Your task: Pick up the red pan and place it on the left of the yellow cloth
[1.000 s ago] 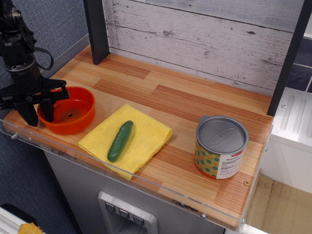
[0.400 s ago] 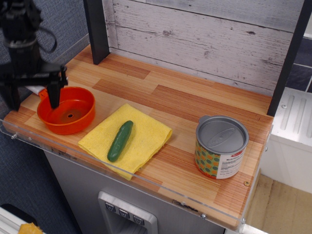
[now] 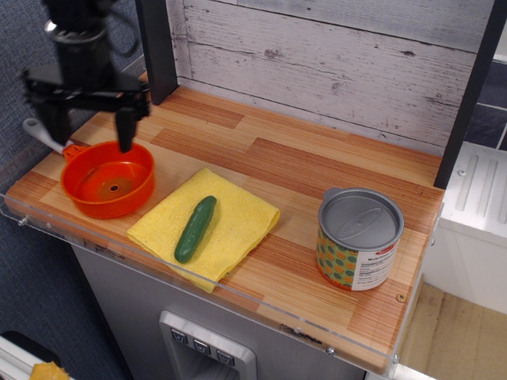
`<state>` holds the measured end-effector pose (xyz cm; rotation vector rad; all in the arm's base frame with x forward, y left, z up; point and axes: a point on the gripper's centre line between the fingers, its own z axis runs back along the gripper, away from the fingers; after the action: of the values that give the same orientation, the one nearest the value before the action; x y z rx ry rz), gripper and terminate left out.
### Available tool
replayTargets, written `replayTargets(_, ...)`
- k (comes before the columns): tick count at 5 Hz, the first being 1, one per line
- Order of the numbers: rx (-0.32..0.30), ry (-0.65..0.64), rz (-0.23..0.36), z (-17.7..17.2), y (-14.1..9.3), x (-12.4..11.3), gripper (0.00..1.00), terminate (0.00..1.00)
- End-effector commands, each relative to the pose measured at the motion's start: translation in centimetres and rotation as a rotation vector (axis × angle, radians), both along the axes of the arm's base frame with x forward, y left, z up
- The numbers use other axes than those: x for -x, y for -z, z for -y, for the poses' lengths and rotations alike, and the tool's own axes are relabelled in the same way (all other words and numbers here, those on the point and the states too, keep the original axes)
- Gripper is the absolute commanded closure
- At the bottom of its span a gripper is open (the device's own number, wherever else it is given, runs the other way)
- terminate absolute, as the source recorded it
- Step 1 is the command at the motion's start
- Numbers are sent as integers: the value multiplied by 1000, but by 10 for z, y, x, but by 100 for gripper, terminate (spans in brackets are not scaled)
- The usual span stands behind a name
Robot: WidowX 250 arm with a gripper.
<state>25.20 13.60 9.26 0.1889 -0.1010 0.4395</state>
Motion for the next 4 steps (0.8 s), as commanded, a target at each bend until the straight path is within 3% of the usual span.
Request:
replayTargets(1, 6, 204, 115, 64, -38, -3, 0, 0)
replayTargets(2, 40, 395, 193, 108, -54, -11, 0, 0)
replayTargets(3, 63, 539, 219, 140, -70, -17, 0, 0)
replayTargets(4, 60, 603, 252, 157, -84, -19, 0, 0)
